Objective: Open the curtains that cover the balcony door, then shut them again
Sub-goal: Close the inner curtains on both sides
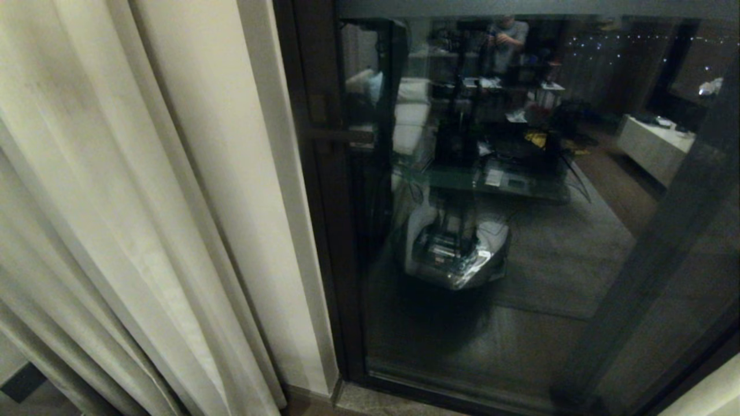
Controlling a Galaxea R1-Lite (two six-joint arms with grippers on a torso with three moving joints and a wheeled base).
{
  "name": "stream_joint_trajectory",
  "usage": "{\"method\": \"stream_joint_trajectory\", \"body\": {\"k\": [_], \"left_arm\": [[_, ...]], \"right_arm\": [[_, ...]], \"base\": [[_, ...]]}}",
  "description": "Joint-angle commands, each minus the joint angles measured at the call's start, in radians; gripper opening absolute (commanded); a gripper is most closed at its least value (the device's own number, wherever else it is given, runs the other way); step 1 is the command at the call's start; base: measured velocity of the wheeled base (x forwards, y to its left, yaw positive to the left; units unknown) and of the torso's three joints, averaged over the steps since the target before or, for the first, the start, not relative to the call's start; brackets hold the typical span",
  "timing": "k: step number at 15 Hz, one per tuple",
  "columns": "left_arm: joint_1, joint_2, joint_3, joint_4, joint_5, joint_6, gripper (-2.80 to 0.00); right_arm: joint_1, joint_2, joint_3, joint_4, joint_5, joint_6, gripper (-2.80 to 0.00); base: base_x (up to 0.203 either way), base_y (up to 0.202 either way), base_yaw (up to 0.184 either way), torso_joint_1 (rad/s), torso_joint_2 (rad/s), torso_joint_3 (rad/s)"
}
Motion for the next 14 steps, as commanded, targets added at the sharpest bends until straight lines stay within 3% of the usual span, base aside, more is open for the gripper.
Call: {"method": "stream_joint_trajectory", "body": {"k": [1, 7, 14], "left_arm": [[0.004, 0.072, -0.05, -0.003, 0.003, -0.011, -2.8], [0.027, 0.15, -0.049, -0.314, 0.002, -0.019, -2.8], [0.026, 0.159, -0.042, -0.331, 0.006, -0.016, -2.8]], "right_arm": [[0.0, 0.002, 0.0, 0.0, 0.0, -0.001, -2.8], [0.0, 0.002, 0.0, 0.0, 0.0, -0.001, -2.8], [0.0, 0.002, 0.0, 0.0, 0.0, -0.001, -2.8]], "base": [[0.0, 0.0, 0.0, 0.0, 0.0, 0.0], [0.0, 0.0, 0.0, 0.0, 0.0, 0.0], [0.0, 0.0, 0.0, 0.0, 0.0, 0.0]]}}
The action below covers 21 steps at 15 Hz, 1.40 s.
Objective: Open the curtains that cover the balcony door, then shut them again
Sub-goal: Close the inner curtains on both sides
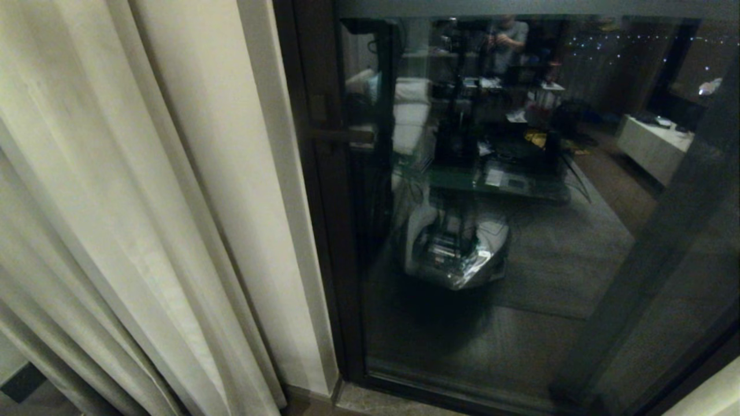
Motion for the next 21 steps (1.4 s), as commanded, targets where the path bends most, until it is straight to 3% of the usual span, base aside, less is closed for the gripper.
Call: {"method": "stream_joint_trajectory", "body": {"k": [1, 2, 3, 10, 18, 21], "left_arm": [[0.0, 0.003, 0.014, -0.004, 0.002, -0.002, -2.8], [-0.001, 0.001, 0.021, -0.001, 0.003, -0.001, -0.21], [-0.001, -0.002, 0.032, 0.0, 0.002, 0.0, 0.0], [-0.012, -0.039, 0.104, 0.004, 0.001, -0.003, 0.0], [-0.125, -0.123, 0.208, 0.123, 0.0, -0.036, 0.0], [-0.107, -0.083, 0.193, 0.128, -0.001, -0.046, 0.0]], "right_arm": [[0.0, 0.002, 0.0, 0.0, -0.001, -0.001, -2.8], [0.0, 0.002, 0.0, 0.0, 0.0, -0.001, -2.8], [0.0, 0.002, 0.0, 0.0, 0.001, -0.001, -2.8], [0.0, 0.002, 0.0, 0.0, 0.001, -0.001, -2.8], [0.0, 0.002, 0.0, 0.0, 0.0, -0.001, -2.8], [0.0, 0.002, 0.0, 0.0, 0.001, -0.001, -2.8]], "base": [[0.0, 0.0, 0.0, 0.0, 0.0, 0.0], [0.0, 0.0, 0.0, 0.0, 0.0, 0.0], [0.0, 0.0, 0.0, 0.0, 0.0, 0.0], [0.0, 0.0, 0.0, 0.0, 0.0, 0.0], [0.0, 0.0, 0.0, 0.0, 0.0, 0.0], [0.0, 0.0, 0.0, 0.0, 0.0, 0.0]]}}
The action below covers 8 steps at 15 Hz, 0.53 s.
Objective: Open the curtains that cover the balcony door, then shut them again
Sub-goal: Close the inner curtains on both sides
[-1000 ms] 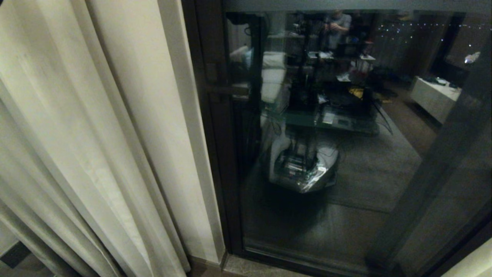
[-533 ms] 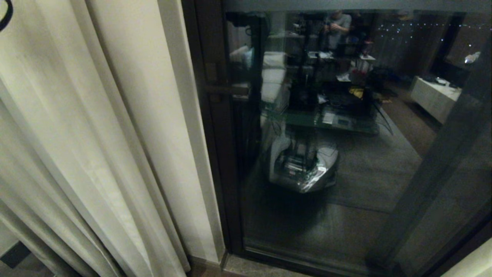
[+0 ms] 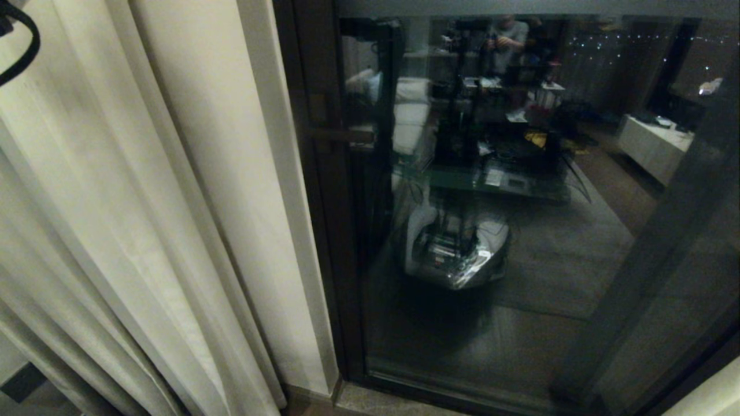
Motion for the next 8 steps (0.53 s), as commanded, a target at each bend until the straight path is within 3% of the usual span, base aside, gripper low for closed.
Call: {"method": "stream_joint_trajectory", "body": {"k": [1, 4, 8], "left_arm": [[0.023, 0.035, -0.007, -0.006, 0.0, -0.009, 0.0], [0.056, 0.09, -0.019, -0.013, -0.007, -0.021, 0.0], [0.106, 0.175, -0.123, -0.016, -0.084, -0.041, 0.0]], "right_arm": [[0.0, 0.002, 0.0, 0.0, 0.001, -0.001, -2.8], [0.0, 0.002, 0.0, 0.0, 0.001, -0.001, -2.8], [0.0, 0.002, 0.0, 0.0, 0.001, -0.001, -2.8]], "base": [[0.0, 0.0, 0.0, 0.0, 0.0, 0.0], [0.0, 0.0, 0.0, 0.0, 0.0, 0.0], [0.0, 0.0, 0.0, 0.0, 0.0, 0.0]]}}
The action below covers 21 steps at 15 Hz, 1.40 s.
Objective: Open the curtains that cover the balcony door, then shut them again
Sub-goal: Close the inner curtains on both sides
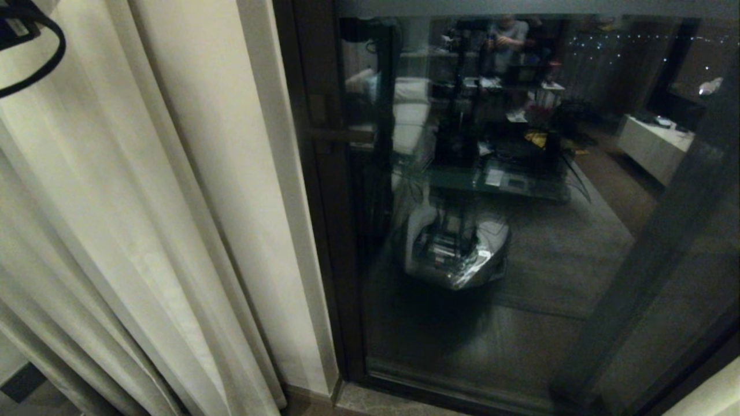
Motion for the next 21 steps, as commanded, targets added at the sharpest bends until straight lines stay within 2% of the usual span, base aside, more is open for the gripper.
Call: {"method": "stream_joint_trajectory", "body": {"k": [1, 5, 11, 21], "left_arm": [[0.031, 0.064, -0.057, -0.001, -0.017, -0.003, 0.0], [0.073, 0.11, -0.133, 0.001, -0.032, -0.003, 0.0], [0.125, 0.174, -0.214, -0.002, -0.139, -0.003, 0.0], [0.153, 0.276, -0.342, -0.002, -0.165, -0.009, 0.0]], "right_arm": [[0.0, 0.002, 0.0, 0.0, 0.001, -0.001, -2.8], [0.0, 0.002, 0.0, 0.0, 0.001, -0.001, -2.8], [0.0, 0.002, 0.0, 0.0, 0.001, -0.001, -2.8], [0.0, 0.002, 0.0, 0.0, 0.001, -0.001, -2.8]], "base": [[0.0, 0.0, 0.0, 0.0, 0.0, 0.0], [0.0, 0.0, 0.0, 0.0, 0.0, 0.0], [0.0, 0.0, 0.0, 0.0, 0.0, 0.0], [0.0, 0.0, 0.0, 0.0, 0.0, 0.0]]}}
